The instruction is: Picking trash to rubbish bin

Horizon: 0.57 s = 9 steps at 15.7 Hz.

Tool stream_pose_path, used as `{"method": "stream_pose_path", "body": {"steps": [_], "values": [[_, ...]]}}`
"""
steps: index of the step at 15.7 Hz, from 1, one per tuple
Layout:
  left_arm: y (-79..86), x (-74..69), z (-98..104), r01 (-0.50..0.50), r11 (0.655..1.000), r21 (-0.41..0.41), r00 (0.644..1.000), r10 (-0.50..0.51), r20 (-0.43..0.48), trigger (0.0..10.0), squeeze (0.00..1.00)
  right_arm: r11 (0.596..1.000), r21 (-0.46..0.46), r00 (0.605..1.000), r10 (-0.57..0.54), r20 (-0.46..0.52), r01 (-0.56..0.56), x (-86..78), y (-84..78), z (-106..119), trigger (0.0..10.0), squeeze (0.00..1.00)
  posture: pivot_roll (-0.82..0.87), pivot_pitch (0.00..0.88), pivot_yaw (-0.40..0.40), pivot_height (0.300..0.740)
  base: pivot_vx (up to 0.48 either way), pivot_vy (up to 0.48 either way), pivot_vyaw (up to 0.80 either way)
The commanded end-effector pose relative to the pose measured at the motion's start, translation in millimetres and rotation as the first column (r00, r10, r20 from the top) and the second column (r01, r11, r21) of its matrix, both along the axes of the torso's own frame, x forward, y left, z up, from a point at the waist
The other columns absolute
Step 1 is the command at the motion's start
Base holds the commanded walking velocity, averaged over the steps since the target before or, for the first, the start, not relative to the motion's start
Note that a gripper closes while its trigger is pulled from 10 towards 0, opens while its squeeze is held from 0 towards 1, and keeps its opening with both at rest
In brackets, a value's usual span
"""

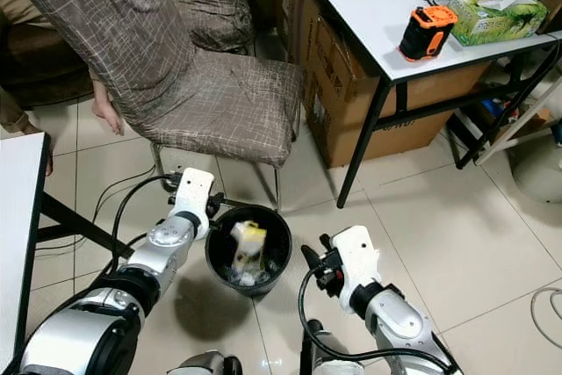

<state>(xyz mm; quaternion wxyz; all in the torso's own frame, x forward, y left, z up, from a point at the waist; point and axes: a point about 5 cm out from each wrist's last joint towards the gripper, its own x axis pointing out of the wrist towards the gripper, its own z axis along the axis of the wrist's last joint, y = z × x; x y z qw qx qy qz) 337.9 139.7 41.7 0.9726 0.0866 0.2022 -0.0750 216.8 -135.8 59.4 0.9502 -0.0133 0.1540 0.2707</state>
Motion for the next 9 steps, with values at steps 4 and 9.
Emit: {"method": "stream_pose_path", "body": {"steps": [4, 9], "values": [[3.3, -11.6, 10, 0.074, 0.976, -0.203, 0.991, -0.05, 0.123, 10.0, 0.0, 0.992, -0.017, 0.992, -0.129, 0.018, 0.129, 4.3, -10.1, 5, 10.0, 0.0, -0.12, 0.176, 0.013, 0.74, 0.0, 0.0, 0.0], [25.7, -69.8, 62, 0.121, 0.972, -0.203, 0.951, -0.054, 0.306, 10.0, 0.0, 0.973, 0.069, 0.967, -0.229, 0.109, 0.223, 17.8, -3.8, 39, 10.0, 0.0, -0.08, 0.108, -0.011, 0.74, 0.0, 0.0, 0.0]]}}
